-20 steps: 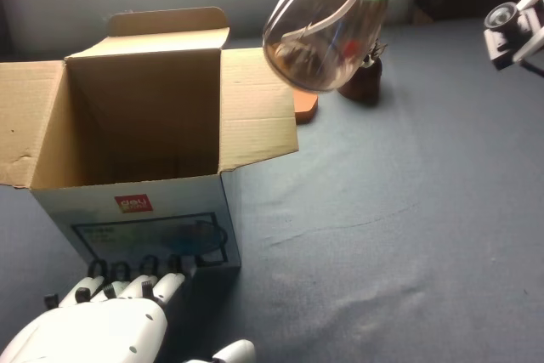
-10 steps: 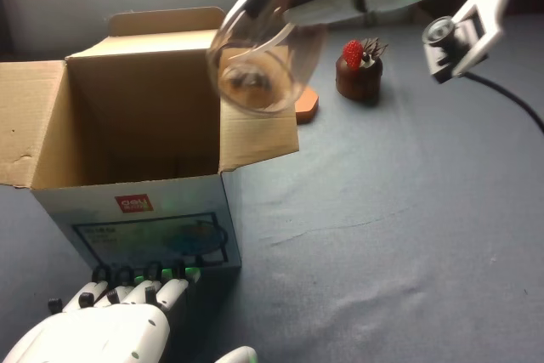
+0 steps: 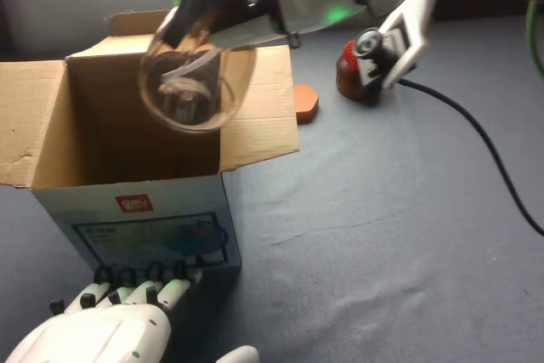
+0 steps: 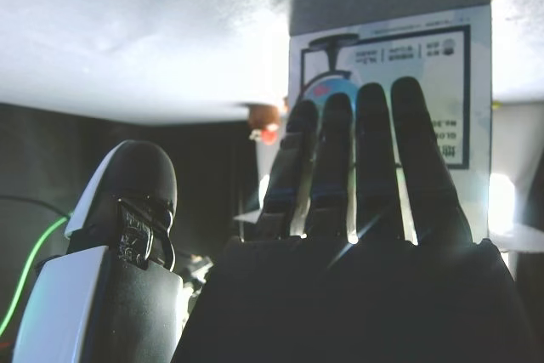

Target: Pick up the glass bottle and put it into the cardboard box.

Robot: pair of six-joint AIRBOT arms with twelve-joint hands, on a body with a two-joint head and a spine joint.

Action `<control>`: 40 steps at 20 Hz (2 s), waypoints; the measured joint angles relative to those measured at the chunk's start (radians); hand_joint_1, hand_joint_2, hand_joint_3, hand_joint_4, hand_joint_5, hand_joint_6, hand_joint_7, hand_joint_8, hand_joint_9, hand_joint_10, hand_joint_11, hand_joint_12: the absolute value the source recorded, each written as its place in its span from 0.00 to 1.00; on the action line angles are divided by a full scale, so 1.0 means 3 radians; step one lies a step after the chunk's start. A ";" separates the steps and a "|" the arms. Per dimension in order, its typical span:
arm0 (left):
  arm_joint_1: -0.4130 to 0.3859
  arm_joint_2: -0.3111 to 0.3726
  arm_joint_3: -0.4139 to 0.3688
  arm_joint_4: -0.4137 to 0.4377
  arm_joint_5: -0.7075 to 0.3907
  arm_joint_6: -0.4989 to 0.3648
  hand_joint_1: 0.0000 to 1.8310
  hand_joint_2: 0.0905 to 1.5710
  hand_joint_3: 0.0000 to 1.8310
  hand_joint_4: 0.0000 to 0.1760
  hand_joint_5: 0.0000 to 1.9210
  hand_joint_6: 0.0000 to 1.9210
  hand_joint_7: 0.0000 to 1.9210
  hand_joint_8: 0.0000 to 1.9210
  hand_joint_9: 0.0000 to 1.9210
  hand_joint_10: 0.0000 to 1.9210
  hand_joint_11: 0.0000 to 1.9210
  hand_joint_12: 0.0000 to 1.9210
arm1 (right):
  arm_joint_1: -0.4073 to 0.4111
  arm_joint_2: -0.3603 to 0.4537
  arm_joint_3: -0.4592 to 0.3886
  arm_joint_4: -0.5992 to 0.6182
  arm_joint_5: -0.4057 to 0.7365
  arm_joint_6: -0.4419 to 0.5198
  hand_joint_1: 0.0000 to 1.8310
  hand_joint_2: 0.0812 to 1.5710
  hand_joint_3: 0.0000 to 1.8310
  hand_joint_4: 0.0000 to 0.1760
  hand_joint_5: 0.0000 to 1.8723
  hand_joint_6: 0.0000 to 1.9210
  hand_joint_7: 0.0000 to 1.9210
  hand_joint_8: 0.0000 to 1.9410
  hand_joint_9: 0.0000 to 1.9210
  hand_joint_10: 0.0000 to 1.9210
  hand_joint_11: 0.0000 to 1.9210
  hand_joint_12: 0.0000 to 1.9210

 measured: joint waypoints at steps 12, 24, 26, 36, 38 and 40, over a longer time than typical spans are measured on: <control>0.0145 0.0057 0.0089 0.0267 0.0099 -0.0126 0.00 0.78 0.00 0.00 0.04 0.00 0.05 0.00 0.07 0.00 0.00 0.25 | -0.0141 -0.0650 0.0418 0.0137 -0.0036 -0.0612 0.65 0.73 0.00 0.00 0.43 0.66 0.49 0.58 0.45 0.70 0.36 0.94; 0.0200 0.0100 0.0121 0.0351 0.0149 -0.0200 0.00 0.78 0.00 0.00 0.04 0.00 0.05 0.00 0.07 0.00 0.00 0.26 | -0.0385 -0.1002 0.0568 0.0623 -0.0375 -0.1349 0.65 0.73 0.00 0.00 0.43 0.66 0.49 0.57 0.45 0.70 0.36 0.94; 0.0200 0.0100 0.0145 0.0366 0.0155 -0.0201 0.00 0.78 0.00 0.00 0.04 0.00 0.05 0.00 0.07 0.00 0.00 0.26 | -0.0401 -0.1015 0.0568 0.0623 -0.0397 -0.1362 0.65 0.73 0.00 0.00 0.43 0.66 0.49 0.57 0.45 0.70 0.36 0.94; 0.0201 0.0100 0.0172 0.0431 0.0196 -0.0262 0.00 0.78 0.00 0.00 0.05 0.00 0.06 0.00 0.07 0.00 0.00 0.27 | -0.0437 -0.1025 0.0565 0.0744 -0.0473 -0.1562 0.65 0.73 0.00 0.00 0.43 0.66 0.49 0.58 0.45 0.70 0.36 0.94; 0.0201 0.0100 0.0172 0.0431 0.0197 -0.0262 0.00 0.78 0.00 0.00 0.05 0.00 0.06 0.00 0.07 0.00 0.00 0.27 | -0.0455 -0.1017 0.0551 0.0744 -0.0519 -0.1577 0.65 0.74 0.00 0.00 0.43 0.66 0.50 0.58 0.45 0.70 0.36 0.93; 0.0201 0.0100 0.0172 0.0431 0.0196 -0.0262 0.00 0.78 0.00 0.00 0.05 0.00 0.06 0.00 0.07 0.00 0.00 0.27 | -0.0462 -0.1015 0.0543 0.0749 -0.0526 -0.1575 0.65 0.75 0.00 0.00 0.40 0.67 0.49 0.62 0.45 0.70 0.36 0.93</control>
